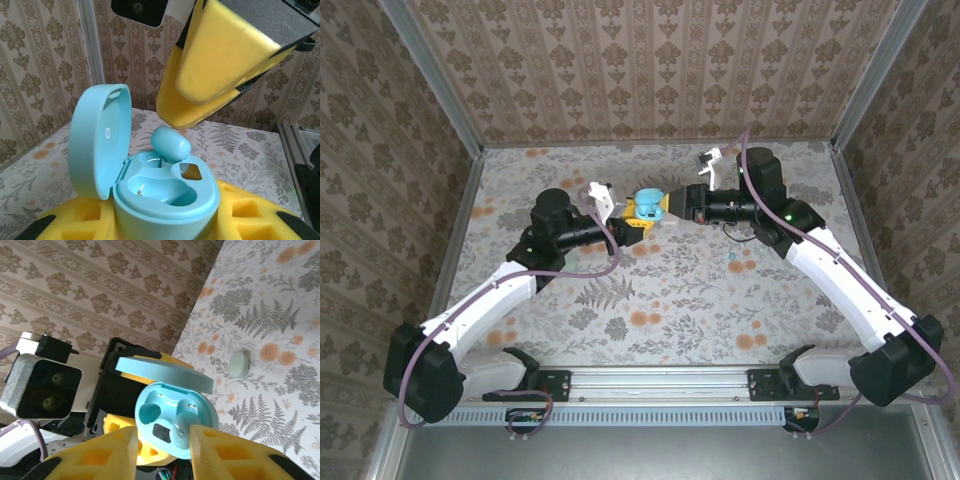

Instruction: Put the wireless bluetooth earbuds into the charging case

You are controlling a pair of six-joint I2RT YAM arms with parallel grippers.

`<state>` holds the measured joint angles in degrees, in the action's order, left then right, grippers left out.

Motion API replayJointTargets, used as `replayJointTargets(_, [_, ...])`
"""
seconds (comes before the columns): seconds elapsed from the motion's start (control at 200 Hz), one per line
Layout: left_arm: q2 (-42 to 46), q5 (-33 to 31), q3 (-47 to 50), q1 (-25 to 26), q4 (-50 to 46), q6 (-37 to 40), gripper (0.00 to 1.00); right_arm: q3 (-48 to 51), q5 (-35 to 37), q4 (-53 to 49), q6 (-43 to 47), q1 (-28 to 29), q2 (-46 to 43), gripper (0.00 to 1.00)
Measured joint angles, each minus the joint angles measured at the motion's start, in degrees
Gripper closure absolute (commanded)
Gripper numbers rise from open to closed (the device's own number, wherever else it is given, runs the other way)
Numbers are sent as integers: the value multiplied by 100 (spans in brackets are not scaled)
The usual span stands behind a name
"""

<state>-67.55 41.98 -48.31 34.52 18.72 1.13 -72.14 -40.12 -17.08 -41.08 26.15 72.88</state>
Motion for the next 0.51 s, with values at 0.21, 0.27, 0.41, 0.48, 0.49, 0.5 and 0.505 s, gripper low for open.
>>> replayJointTargets(0.21, [0,-24,0,0,9,0,74,-46,490,-267,-7,15,-107,64])
replayJointTargets(0.27, [0,-26,0,2,9,0,74,-72,570,-297,-9,48,-105,63])
replayJointTargets(0.41, [0,-63,0,33,11,0,74,-258,743,-428,2,184,-74,63])
replayJointTargets(0.48, [0,-63,0,33,11,0,74,-308,807,-439,4,236,-59,64])
replayJointTargets(0.49, [0,-63,0,33,9,0,74,-315,809,-439,7,245,-52,64])
replayJointTargets(0.5, [0,-63,0,33,9,0,74,-317,815,-439,4,251,-50,64])
replayJointTargets(0.505, [0,-66,0,33,9,0,74,-319,822,-439,4,254,-48,64])
